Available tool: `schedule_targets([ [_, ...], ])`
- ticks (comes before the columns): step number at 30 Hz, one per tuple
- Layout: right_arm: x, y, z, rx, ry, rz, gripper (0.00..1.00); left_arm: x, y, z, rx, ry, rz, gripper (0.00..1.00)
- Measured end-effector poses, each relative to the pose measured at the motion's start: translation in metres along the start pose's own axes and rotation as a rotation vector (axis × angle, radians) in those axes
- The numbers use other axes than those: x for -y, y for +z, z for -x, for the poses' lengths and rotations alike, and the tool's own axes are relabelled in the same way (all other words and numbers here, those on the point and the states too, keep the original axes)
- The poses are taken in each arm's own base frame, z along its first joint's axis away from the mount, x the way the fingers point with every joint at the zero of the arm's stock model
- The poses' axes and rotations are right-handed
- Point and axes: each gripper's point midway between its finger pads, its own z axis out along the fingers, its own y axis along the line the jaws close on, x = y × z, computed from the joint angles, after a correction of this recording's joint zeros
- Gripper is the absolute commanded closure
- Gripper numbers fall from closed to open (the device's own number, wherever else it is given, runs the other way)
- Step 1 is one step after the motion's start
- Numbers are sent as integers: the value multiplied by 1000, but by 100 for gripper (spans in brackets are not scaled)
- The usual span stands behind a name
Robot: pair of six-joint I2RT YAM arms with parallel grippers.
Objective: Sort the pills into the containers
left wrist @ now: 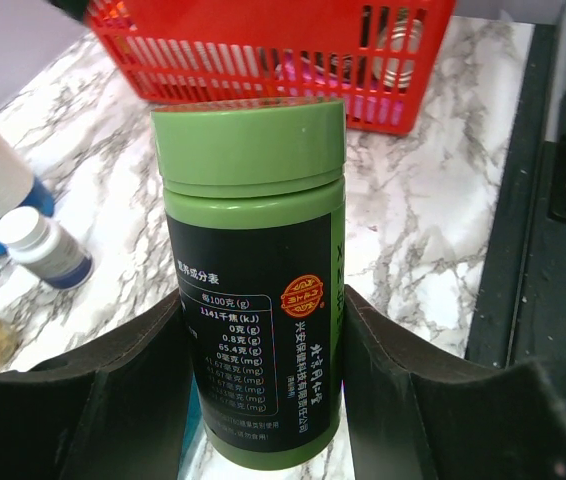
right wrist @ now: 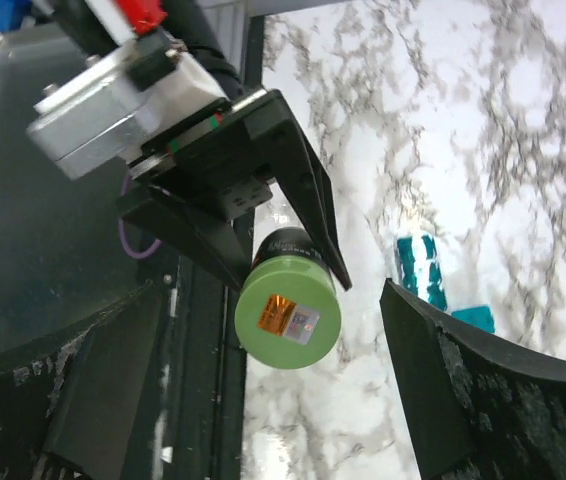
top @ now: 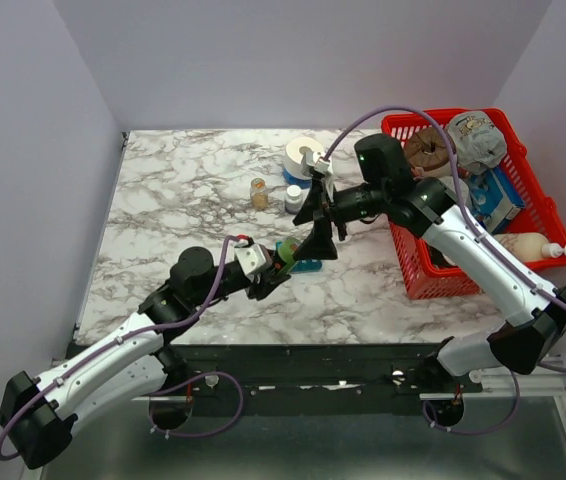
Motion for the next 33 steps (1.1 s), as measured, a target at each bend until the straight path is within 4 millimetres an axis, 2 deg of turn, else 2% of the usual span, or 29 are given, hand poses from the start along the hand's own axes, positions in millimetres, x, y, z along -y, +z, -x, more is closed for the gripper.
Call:
schedule_targets([
  [6, 19, 7, -24, -50, 225, -119, 1, -15, 2, -6, -24, -42, 90, 100],
  [10, 30, 9, -27, -61, 291, -173, 1, -19, 6, -11, -36, -60, 108, 100],
  [14, 41, 14, -25, -65, 328, -200, 6, -21, 9, -12, -36, -72, 114, 100],
  [16, 45, 18, -29, -76, 349, -204, 12, -21, 9, -12, -35, -73, 116, 100],
  [19, 49, 26, -38, -99, 385, -198, 28, -23, 10, -10, -27, -70, 122, 100],
  [22, 47, 30, -42, -113, 402, -182, 65, -25, 9, -9, -26, -69, 134, 100],
  [23, 46, 29, -42, -115, 403, -178, 84, -26, 9, -10, -29, -70, 141, 100],
  [25, 44, 29, -39, -113, 396, -164, 90, -26, 9, -8, -21, -67, 142, 100],
  [28, 39, 28, -32, -107, 334, -124, 92, -25, 9, -1, 2, -54, 134, 100],
  [31, 27, 25, -27, -112, 172, -23, 90, -18, 7, 6, 27, -36, 93, 100],
  [33, 17, 22, -30, -119, -29, 65, 87, -10, 7, 7, 32, -22, 43, 100],
])
